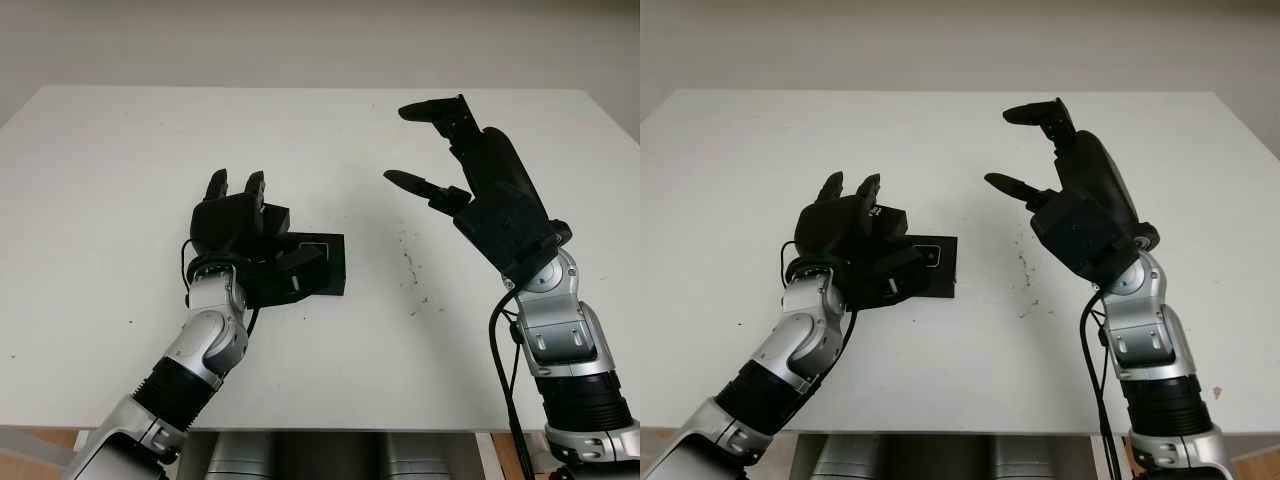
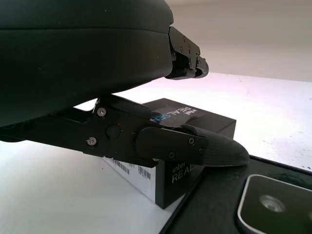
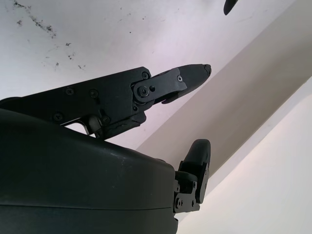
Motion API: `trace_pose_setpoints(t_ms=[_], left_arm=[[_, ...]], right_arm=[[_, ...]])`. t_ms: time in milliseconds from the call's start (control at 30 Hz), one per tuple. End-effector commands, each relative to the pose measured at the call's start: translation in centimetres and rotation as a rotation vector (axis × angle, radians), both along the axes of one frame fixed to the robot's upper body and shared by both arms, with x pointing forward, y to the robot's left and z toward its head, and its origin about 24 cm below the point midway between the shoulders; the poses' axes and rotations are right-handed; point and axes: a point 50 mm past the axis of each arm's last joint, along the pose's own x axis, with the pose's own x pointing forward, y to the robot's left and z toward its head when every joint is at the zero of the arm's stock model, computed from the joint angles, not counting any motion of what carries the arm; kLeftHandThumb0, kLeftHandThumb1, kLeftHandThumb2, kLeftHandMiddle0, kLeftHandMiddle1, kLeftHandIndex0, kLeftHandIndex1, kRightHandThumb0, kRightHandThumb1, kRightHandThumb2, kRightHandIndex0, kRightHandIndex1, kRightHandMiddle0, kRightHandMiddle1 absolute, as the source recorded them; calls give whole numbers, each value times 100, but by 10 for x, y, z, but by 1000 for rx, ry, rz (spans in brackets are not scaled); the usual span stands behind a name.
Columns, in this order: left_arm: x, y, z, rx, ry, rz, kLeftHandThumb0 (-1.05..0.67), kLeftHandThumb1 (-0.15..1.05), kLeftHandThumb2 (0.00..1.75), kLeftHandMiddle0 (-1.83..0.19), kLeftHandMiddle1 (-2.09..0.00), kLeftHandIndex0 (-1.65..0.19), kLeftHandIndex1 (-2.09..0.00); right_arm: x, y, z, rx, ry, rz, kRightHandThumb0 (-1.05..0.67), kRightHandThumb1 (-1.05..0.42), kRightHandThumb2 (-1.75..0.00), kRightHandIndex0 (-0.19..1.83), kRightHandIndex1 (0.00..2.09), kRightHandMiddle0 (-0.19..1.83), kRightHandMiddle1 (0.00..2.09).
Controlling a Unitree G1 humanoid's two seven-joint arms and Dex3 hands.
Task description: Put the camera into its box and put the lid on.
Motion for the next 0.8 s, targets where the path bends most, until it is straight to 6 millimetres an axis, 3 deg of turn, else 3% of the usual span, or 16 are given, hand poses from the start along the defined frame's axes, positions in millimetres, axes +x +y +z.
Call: trace_pose_setpoints(t_ms=[0,333,433,767], left_arm=[[2,15,-6,49,20,58,-46,101,6,-6,-7,-17,-6],[6,26,-2,-44,25,75,-46,101,5,-7,-5,-15,-5],[5,30,3,-190,6,47,-42,100,5,-5,-4,-14,-5],[-5,58,46,-553,-31,-221,-50,102,6,-2,-5,-8,-3]], right_arm=[[-2,-1,6,4,-25,1,-52,-104,-5,22,6,-1,100],[-1,-1,7,-4,-31,8,-53,-104,-5,22,5,0,97],[-1,-1,8,-13,-33,5,-54,-104,-5,22,6,0,98],[0,0,7,-18,-33,10,-55,-104,-5,22,6,0,100]])
